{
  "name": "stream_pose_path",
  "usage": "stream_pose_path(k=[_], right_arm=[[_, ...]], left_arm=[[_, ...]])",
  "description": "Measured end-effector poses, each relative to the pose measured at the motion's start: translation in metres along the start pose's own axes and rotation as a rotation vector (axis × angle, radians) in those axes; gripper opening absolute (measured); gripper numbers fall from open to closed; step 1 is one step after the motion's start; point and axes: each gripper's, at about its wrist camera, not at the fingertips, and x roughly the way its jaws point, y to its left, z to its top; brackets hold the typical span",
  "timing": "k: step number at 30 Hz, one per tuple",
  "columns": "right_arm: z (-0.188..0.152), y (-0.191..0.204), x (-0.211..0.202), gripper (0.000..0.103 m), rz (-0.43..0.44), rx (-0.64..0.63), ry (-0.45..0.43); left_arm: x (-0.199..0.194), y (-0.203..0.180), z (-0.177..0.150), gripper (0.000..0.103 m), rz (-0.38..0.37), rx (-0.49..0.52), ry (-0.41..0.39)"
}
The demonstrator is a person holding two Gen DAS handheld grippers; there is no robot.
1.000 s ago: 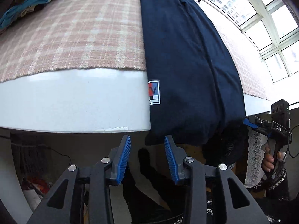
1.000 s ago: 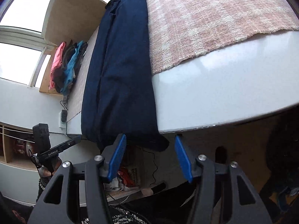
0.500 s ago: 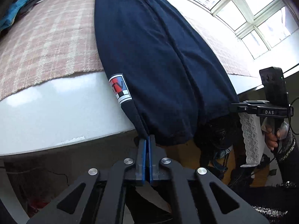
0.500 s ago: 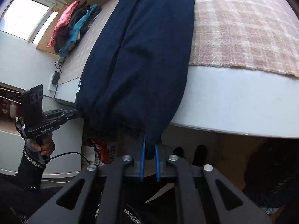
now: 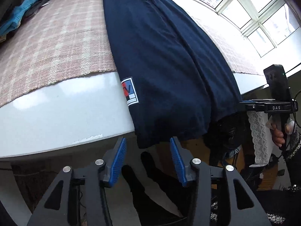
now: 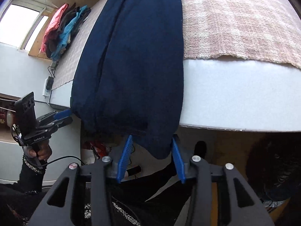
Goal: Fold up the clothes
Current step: 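Grasp the shirt hem with both grippers and lift it, then fold the hem up toward the collar with both grippers and release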
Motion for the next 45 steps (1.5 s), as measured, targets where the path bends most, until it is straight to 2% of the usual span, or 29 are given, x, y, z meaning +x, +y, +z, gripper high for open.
stream_pose_path(k=[1, 2, 3, 4, 5, 6, 8, 10, 12, 15, 18, 20, 22, 23, 24, 25, 26, 27, 29, 32, 35, 39, 41, 45], right_arm=[[-0.001, 0.001, 0.003, 0.042, -0.001, -0.003, 0.007], [-0.001, 0.002, 0.006, 0.041, -0.007, -0.010, 0.014], [-0.002, 0.005, 0.008, 0.038, 0.001, -0.018, 0.023], [-0.003, 0.009, 0.010, 0.032, 0.011, -0.027, 0.033], [-0.005, 0.011, 0.010, 0.013, 0.022, -0.036, 0.043], [-0.006, 0.014, 0.008, 0.010, 0.034, -0.038, 0.039], [-0.006, 0.019, 0.001, 0.009, 0.057, -0.041, 0.028], [-0.006, 0.022, -0.012, 0.009, 0.164, -0.015, -0.025], [0.002, 0.021, -0.029, 0.009, 0.235, 0.011, -0.094], [0.030, 0.019, -0.044, 0.009, 0.295, 0.031, -0.158], [0.072, 0.012, -0.045, 0.009, 0.323, 0.043, -0.199], [0.109, 0.006, -0.042, 0.009, 0.322, 0.039, -0.218], [0.155, -0.005, -0.025, 0.010, 0.317, 0.043, -0.231], [0.168, -0.013, -0.021, 0.014, 0.295, 0.049, -0.220], [0.179, -0.020, -0.019, 0.028, 0.272, 0.057, -0.206], [0.189, -0.028, -0.016, 0.037, 0.249, 0.064, -0.193], [0.200, -0.035, -0.014, 0.041, 0.226, 0.071, -0.179], [0.211, -0.043, -0.011, 0.041, 0.202, 0.079, -0.166], [0.233, -0.058, -0.006, 0.042, 0.156, 0.093, -0.139], [0.224, -0.050, -0.015, 0.042, 0.086, -0.030, -0.180], [0.209, -0.040, -0.004, 0.042, 0.022, -0.145, -0.180], [0.209, -0.032, 0.032, 0.042, -0.084, -0.229, -0.154], [0.207, -0.031, 0.040, 0.042, -0.110, -0.253, -0.156], [0.204, -0.031, 0.044, 0.042, -0.099, -0.256, -0.161]], left_arm=[[0.003, -0.001, 0.002, 0.045, -0.012, 0.000, 0.009], [0.006, -0.002, 0.004, 0.040, -0.024, 0.007, 0.022], [0.009, -0.004, 0.006, 0.031, -0.024, 0.018, 0.037], [0.013, -0.006, 0.007, 0.010, -0.023, 0.028, 0.057], [0.015, -0.007, 0.007, 0.002, -0.032, 0.034, 0.074], [0.014, -0.007, 0.008, 0.002, -0.060, 0.038, 0.079], [0.001, -0.009, 0.011, 0.002, -0.119, 0.049, 0.058], [-0.014, -0.008, 0.021, 0.002, -0.176, 0.037, 0.031], [-0.027, -0.001, 0.039, 0.002, -0.209, 0.016, -0.005], [-0.046, 0.010, 0.076, 0.002, -0.240, -0.006, -0.065], [-0.058, 0.020, 0.123, 0.002, -0.218, 0.001, -0.128], [-0.052, 0.030, 0.158, 0.002, -0.146, 0.001, -0.144], [-0.041, 0.041, 0.194, 0.002, -0.053, 0.000, -0.150], [-0.035, 0.046, 0.212, 0.005, -0.006, -0.001, -0.152], [-0.030, 0.052, 0.230, 0.009, 0.040, -0.001, -0.155], [-0.022, 0.058, 0.244, 0.019, 0.083, -0.007, -0.146], [-0.012, 0.065, 0.252, 0.019, 0.121, -0.019, -0.119], [-0.007, 0.071, 0.255, 0.019, 0.150, -0.029, -0.108], [-0.009, 0.077, 0.249, 0.024, 0.176, -0.037, -0.123], [-0.012, 0.072, 0.233, 0.031, 0.165, 0.000, -0.120], [-0.015, 0.067, 0.217, 0.031, 0.153, 0.038, -0.117], [0.005, 0.056, 0.214, 0.031, 0.246, 0.131, -0.085], [0.016, 0.049, 0.218, 0.031, 0.240, 0.185, -0.087], [0.033, 0.041, 0.220, 0.031, 0.220, 0.283, -0.047]])
